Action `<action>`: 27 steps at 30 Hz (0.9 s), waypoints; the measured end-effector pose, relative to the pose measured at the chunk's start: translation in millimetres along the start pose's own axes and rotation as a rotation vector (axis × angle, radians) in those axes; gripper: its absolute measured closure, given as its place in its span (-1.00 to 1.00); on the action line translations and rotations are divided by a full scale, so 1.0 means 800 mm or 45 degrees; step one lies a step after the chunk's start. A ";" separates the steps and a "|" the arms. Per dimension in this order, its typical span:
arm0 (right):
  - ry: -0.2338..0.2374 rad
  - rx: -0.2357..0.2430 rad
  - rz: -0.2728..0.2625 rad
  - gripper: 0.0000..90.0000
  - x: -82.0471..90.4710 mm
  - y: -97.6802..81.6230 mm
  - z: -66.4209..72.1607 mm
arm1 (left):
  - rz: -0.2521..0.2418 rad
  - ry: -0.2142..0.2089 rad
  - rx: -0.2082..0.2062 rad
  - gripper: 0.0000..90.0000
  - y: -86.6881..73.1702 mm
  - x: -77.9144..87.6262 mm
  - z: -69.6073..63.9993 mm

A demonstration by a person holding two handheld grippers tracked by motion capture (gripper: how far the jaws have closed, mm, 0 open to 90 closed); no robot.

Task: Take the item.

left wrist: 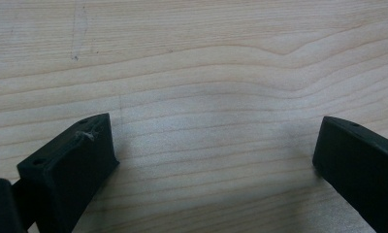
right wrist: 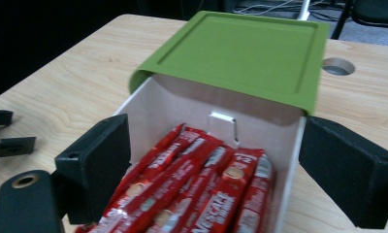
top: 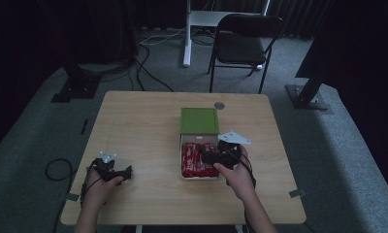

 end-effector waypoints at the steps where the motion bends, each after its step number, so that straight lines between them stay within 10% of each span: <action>1: 0.010 0.002 -0.003 -0.75 -0.001 0.001 0.004 | 0.000 0.000 0.000 -0.95 0.000 0.000 0.000; 15: 0.062 -0.013 0.010 -0.75 -0.019 -0.006 0.047 | -0.001 0.000 0.000 -0.95 0.000 0.000 0.000; 27: 0.035 0.069 0.119 -0.24 -0.029 -0.034 0.064 | -0.001 -0.001 -0.001 -0.95 0.000 0.000 0.000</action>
Point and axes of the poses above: each handheld gripper's, and its own axes: x roughly backward along the jaws, y roughly out of its top, z roughly to its left, the point moved 10 cm from there along -x, roughly forward along the jaws, and after that the axes turned 9 degrees about x, right-handed, at the moved point
